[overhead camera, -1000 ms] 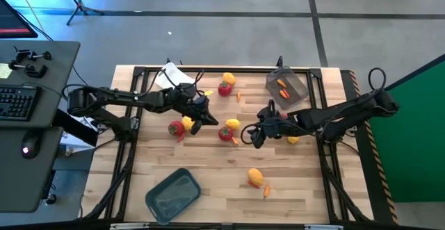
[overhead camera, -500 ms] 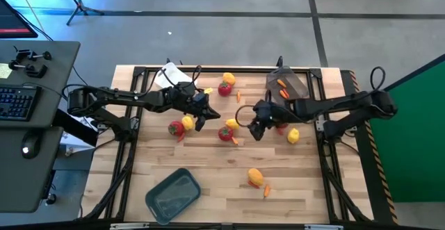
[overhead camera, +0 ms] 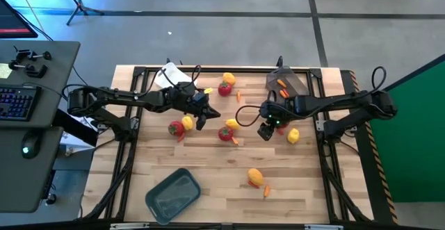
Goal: Sort produce into baskets
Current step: Put the red chili pepper into the black transparent bin
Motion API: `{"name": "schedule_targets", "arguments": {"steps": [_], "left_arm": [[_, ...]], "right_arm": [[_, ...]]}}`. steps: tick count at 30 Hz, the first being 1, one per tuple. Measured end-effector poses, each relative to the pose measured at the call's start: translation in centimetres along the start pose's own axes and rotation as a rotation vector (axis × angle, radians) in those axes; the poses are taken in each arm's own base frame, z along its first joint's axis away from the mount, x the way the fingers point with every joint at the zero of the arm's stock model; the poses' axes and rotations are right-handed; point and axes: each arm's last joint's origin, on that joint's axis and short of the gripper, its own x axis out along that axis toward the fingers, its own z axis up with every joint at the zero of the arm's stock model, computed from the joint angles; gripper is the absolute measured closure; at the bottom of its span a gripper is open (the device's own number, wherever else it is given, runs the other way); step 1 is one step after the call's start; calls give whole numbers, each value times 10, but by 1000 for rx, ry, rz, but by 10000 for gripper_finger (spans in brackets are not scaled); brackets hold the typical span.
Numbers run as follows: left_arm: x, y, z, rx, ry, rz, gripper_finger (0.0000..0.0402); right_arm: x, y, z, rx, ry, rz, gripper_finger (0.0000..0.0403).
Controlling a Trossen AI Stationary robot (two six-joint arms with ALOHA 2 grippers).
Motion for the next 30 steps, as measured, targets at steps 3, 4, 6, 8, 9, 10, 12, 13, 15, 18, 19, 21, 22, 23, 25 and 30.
{"name": "schedule_targets", "arguments": {"steps": [3,4,6,8,9,10,12,13,15,18,19,21,22,23,25,30], "left_arm": [[0,0,0,1,3,-9,401],[0,0,0,3,5,-16,401],[0,-1,0,7,6,-21,401],[0,-1,0,7,6,-22,401],[0,-1,0,7,6,-22,402],[0,-1,0,8,6,-22,401],[0,-1,0,8,6,-22,401],[0,-1,0,8,6,-22,401],[0,-1,0,8,6,-22,401],[0,-1,0,18,6,-19,401],[0,0,0,18,4,-13,401],[0,0,0,18,3,-11,401],[0,0,0,19,3,-10,401],[0,0,0,18,3,-10,401],[0,0,0,19,3,-10,401],[0,0,0,19,3,-10,401]], "right_arm": [[-4,0,-1,-5,33,-14,157],[-6,0,0,-8,34,-16,153],[-13,2,3,-26,31,-24,149],[-19,4,6,-49,26,-34,148],[-22,5,8,-59,15,-33,148],[-25,6,10,-64,8,-30,148],[-30,7,12,-67,11,-32,148],[-32,7,13,-62,15,-35,148],[-36,7,13,-34,38,-32,148],[-40,5,11,33,82,-40,148],[-40,4,11,45,89,-45,148],[-40,4,10,61,101,-55,147],[-40,4,9,64,106,-57,147],[-39,5,9,72,109,-59,147],[-38,7,8,66,117,-57,147],[-28,16,4,38,162,-60,147]]}}
